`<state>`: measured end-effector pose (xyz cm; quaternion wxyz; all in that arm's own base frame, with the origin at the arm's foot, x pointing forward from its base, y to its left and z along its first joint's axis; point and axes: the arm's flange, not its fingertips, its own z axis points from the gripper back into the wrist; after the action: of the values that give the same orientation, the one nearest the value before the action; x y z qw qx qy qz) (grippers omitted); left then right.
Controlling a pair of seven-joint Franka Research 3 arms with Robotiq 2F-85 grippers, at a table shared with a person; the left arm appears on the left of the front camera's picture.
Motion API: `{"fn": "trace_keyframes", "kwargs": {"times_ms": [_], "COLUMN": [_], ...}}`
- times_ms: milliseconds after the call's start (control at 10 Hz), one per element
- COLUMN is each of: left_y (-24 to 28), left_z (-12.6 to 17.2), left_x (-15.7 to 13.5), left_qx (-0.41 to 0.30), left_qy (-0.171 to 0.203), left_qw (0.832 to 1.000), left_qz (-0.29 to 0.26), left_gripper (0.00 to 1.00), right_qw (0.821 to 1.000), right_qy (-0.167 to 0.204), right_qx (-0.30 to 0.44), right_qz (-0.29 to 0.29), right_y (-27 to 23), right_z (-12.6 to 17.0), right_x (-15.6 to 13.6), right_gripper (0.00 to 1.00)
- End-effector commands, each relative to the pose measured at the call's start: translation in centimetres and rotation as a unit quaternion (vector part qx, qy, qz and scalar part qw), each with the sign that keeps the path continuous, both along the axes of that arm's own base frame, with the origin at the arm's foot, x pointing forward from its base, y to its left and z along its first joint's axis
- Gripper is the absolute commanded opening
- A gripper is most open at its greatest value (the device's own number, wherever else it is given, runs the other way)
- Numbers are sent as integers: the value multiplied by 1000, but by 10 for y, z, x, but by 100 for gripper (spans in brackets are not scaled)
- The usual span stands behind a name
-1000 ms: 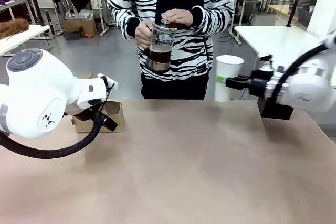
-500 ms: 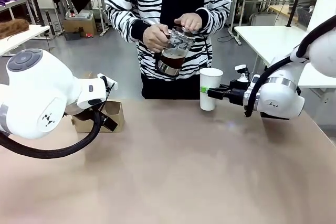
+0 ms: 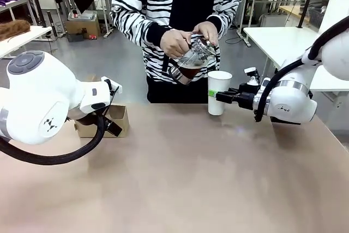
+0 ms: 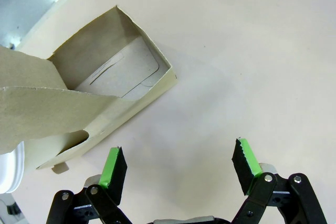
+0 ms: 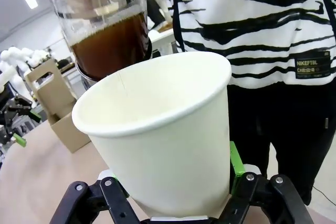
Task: Pour a drink into a cup and package it in a carrier.
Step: When a person places the Paper Cup Lid on the 600 ml Paper Cup , lift the 600 ml Paper Cup.
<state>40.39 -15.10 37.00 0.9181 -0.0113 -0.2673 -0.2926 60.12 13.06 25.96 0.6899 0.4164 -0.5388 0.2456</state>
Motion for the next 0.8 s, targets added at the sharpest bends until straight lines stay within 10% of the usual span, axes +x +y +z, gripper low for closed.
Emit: {"fn": "trace_keyframes", "kwargs": {"times_ms": [0,700], "left_y": [-1,-1], "left_z": [0,0], "left_x": [0,0], "left_qx": [-1,-1], "left_qy": [0,0], "left_qw": [1000,1000], "left_qz": [-1,-1], "left_gripper": [100,100], "right_qw": [1000,1000], "right_qy": [7,7], "right_qx": [3,3], "right_qz": [3,3], "right_y": [0,0], "right_z": [5,5], "right_x": [-2,-2], "right_gripper": [80,80]}}
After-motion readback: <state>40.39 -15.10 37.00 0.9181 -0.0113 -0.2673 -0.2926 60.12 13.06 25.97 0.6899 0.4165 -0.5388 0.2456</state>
